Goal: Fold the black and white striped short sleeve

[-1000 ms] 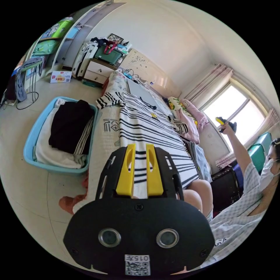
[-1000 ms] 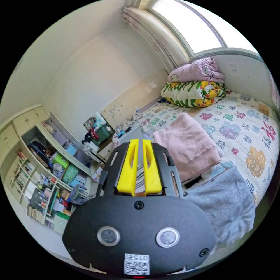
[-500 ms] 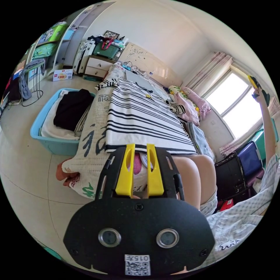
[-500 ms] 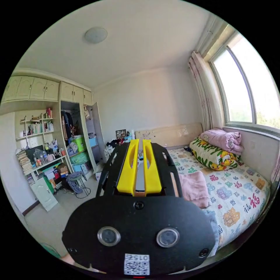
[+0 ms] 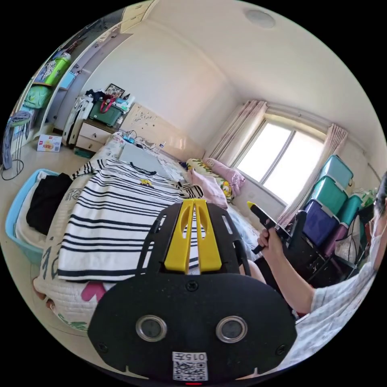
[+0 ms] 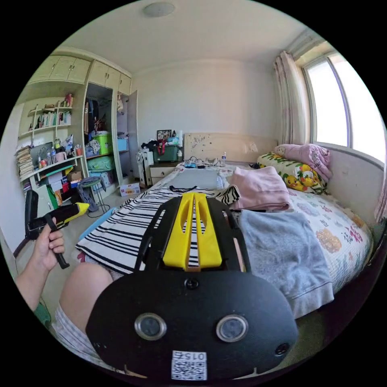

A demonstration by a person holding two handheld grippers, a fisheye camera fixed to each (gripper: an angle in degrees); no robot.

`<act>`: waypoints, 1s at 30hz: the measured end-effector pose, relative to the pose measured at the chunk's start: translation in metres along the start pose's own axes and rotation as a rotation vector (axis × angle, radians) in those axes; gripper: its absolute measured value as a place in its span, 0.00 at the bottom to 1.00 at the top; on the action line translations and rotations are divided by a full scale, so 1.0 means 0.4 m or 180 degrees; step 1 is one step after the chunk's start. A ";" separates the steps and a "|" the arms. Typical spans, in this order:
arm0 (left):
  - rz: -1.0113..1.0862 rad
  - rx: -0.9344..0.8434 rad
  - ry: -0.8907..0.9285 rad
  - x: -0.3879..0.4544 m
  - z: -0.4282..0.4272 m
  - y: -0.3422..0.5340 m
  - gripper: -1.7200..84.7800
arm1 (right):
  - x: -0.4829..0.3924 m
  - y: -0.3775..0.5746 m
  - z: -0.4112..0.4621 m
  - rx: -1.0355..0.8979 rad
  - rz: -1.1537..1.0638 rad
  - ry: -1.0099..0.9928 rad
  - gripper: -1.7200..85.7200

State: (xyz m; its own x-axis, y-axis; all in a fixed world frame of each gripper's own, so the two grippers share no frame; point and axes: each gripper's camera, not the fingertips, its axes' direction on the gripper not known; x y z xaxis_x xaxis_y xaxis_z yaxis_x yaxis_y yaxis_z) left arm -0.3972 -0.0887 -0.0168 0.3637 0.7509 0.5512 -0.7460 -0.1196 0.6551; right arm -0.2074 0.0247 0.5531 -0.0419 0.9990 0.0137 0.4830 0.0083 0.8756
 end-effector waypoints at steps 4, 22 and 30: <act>-0.0031 -0.0199 -0.0068 0.034 0.127 0.013 0.01 | -0.082 -0.007 0.034 -0.0273 0.0099 0.0077 0.01; -0.1065 0.0030 -0.0985 -0.148 0.313 0.107 0.01 | -0.485 0.080 0.419 -0.1811 0.0272 0.1281 0.01; -0.1427 0.0131 -0.0552 -0.274 0.320 0.144 0.01 | -0.695 0.135 0.481 -0.1642 -0.0522 0.1919 0.01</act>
State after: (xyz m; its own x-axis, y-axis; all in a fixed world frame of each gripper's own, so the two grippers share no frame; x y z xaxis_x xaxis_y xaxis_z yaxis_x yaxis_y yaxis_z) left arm -0.4084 -0.2609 0.0266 0.7347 0.6154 0.2855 -0.4729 0.1630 0.8659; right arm -0.0015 -0.2443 0.5036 -0.6125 0.7904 -0.0050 -0.0281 -0.0154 0.9995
